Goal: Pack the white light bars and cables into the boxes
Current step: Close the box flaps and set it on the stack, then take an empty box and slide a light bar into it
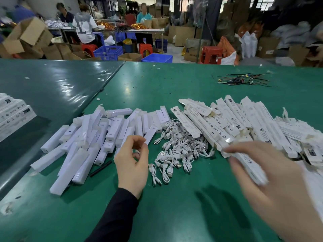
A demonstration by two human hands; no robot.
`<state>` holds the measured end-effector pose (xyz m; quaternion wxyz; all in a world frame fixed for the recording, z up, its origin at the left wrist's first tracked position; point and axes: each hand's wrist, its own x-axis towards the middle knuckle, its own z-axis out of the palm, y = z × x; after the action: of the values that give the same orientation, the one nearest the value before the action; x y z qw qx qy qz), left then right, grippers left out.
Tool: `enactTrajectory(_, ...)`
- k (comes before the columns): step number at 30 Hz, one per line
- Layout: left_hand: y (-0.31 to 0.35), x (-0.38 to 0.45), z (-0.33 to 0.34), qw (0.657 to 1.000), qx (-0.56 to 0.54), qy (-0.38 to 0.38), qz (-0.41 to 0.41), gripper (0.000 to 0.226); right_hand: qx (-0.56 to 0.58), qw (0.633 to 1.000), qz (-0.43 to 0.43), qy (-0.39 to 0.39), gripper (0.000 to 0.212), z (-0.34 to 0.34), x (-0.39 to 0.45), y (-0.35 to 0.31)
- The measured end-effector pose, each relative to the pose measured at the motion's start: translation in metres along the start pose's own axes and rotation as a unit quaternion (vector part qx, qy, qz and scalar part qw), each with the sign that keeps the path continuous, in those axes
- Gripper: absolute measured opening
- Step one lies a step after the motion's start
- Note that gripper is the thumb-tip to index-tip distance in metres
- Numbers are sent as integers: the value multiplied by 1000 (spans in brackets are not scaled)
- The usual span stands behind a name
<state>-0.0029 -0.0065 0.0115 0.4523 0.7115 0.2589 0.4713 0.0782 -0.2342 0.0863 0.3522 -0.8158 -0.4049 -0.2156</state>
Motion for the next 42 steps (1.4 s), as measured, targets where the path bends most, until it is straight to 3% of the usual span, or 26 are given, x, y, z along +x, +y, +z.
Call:
enactTrajectory(3,-5,-4,-3,999,22,-10,28,34,-45,989,64,-123,36,55,43,0)
enactTrajectory(5,-5,-10,-8,998,30,-21,56,32,-146,961,120,-200,52,88,62,8)
enactTrajectory(7,-6,-15,-8,996,36,-37,67,27,-228,941,98,-230,41,110,71,16)
enactTrajectory(9,-6,-18,-7,995,34,-56,72,24,-244,948,91,-182,22,121,75,22)
enactTrajectory(11,-4,-19,-6,995,24,-69,74,22,-222,966,87,-97,24,119,75,31)
enactTrajectory(13,0,-19,-5,997,-17,-64,41,21,-112,991,71,28,22,108,71,32)
enactTrajectory(15,5,-17,-5,992,-101,-69,-34,18,95,985,108,92,17,95,59,21)
enactTrajectory(16,8,-15,-5,981,-156,-82,-82,20,232,956,163,75,18,90,49,12)
enactTrajectory(18,11,-8,-7,926,-302,-129,-187,47,475,826,302,-29,27,87,27,-6)
enactTrajectory(20,12,-3,-12,835,-453,-169,-263,75,571,701,407,-134,33,92,4,-16)
enactTrajectory(22,12,-1,-17,795,-501,-208,-273,88,593,642,450,-182,32,98,-11,-23)
enactTrajectory(24,12,0,-17,809,-484,-201,-268,88,589,641,451,-196,29,103,-19,-25)
enactTrajectory(26,11,1,-16,823,-468,-165,-277,82,580,676,405,-204,25,103,-20,-25)
enactTrajectory(30,8,-2,-13,844,-429,-137,-291,46,517,759,306,-251,36,96,-18,-25)
enactTrajectory(32,9,-6,-10,868,-369,-155,-293,32,507,760,292,-284,36,95,-19,-27)
enactTrajectory(35,14,-12,-6,880,-331,-187,-286,35,516,735,282,-338,26,96,-20,-31)
enactTrajectory(39,20,-9,-11,827,-410,-257,-287,49,606,602,337,-395,23,89,-16,-32)
enactTrajectory(42,20,-8,-16,792,-460,-267,-298,49,630,547,347,-429,30,87,-15,-30)
